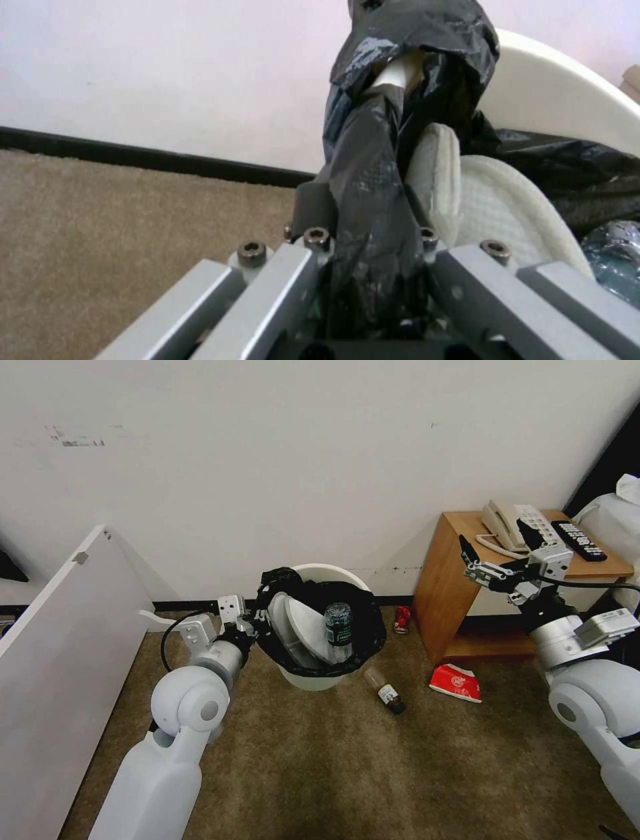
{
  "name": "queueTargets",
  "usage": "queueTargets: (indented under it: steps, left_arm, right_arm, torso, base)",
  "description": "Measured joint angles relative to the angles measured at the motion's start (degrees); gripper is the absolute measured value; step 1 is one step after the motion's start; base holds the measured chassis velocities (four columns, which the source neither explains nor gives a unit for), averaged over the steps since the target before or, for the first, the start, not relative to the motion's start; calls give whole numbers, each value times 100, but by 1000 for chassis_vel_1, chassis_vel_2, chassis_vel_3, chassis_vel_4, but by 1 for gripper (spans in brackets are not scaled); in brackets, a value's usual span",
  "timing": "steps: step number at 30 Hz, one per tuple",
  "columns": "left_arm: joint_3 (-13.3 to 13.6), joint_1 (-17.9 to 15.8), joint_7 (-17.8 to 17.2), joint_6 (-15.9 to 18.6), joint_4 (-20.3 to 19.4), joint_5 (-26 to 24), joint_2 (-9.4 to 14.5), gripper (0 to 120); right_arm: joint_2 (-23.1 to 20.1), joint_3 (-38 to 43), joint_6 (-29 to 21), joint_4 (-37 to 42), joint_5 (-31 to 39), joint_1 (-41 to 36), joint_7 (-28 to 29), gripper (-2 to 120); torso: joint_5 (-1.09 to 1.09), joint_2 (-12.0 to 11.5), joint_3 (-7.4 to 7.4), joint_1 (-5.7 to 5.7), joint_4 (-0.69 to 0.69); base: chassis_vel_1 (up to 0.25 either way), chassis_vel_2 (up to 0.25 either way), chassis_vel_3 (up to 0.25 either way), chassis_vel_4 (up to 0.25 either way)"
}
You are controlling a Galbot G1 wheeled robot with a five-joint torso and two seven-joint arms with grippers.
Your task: Pick up the trash bin, then pick up the garbage from the floor and place it into the trash bin.
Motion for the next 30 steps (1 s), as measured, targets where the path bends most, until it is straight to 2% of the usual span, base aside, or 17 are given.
queueTargets:
  steps: [7,15,30]
  left_arm:
    - [32,0,-2,0,26,11,-28,4]
    - [41,-20,-2,0,37,9,-27,4]
    - [38,-44,-4,-1,72,7,-39,4]
  right_arm:
    - [-7,-6,15,18,129,17,37,100]
    - [-8,-2,27,-10,31,15,-54,100]
    - [32,-27,43,0,170,46,-18,100]
  torso:
    - [-1,0,0,0,2]
    - [1,0,0,0,-1]
    - [0,0,0,0,2]
  base:
    - [59,59,-67,-53]
    - [0,0,0,0]
    - [0,0,0,0]
